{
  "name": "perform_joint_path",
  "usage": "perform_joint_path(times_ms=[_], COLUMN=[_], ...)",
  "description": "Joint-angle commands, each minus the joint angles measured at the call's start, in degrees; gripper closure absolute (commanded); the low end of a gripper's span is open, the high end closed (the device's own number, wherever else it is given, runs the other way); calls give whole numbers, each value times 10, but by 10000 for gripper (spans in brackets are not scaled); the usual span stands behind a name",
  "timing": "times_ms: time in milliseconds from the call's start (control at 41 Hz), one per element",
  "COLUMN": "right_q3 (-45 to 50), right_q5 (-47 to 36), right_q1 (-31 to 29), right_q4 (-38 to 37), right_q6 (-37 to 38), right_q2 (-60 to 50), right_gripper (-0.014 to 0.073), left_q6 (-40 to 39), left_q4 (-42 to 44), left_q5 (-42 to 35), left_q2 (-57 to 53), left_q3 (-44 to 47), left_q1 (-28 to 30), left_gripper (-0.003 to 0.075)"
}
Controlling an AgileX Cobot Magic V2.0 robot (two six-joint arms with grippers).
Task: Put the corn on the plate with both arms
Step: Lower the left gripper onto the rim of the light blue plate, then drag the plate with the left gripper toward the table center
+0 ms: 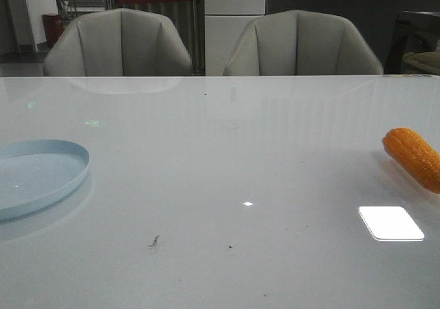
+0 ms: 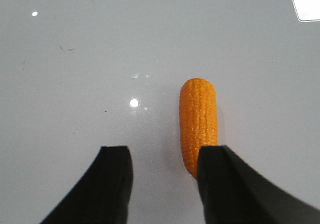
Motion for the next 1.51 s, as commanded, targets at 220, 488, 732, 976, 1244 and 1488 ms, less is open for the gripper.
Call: perform_joint_path(times_ms=[220, 488, 732, 976, 1244, 1488], right_q3=[-21, -21, -21, -21, -21, -21], right_q5=[-27, -20, -20, -20, -16, -14], right_q1=[0, 0, 0, 0, 0, 0], right_q4=[-3, -3, 2, 12, 12, 12], right_q6=[-3, -3, -3, -3, -3, -3], right_q2=[-5, -5, -5, -5, -5, -5], right_gripper=[168, 168, 168, 168, 168, 168], left_q6=[-1, 63, 55, 19, -7, -21], left_q4=[-23, -181, -226, -207, -185, -151], left_q5=[10, 79, 125, 69, 73, 91], left_q2=[-29, -53, -53, -42, 21, 73], left_q3=[-44, -171, -258, -262, -262, -262], left_q1=[0, -7, -91, -222, -281, -290], left_gripper=[619, 619, 619, 619, 619, 619])
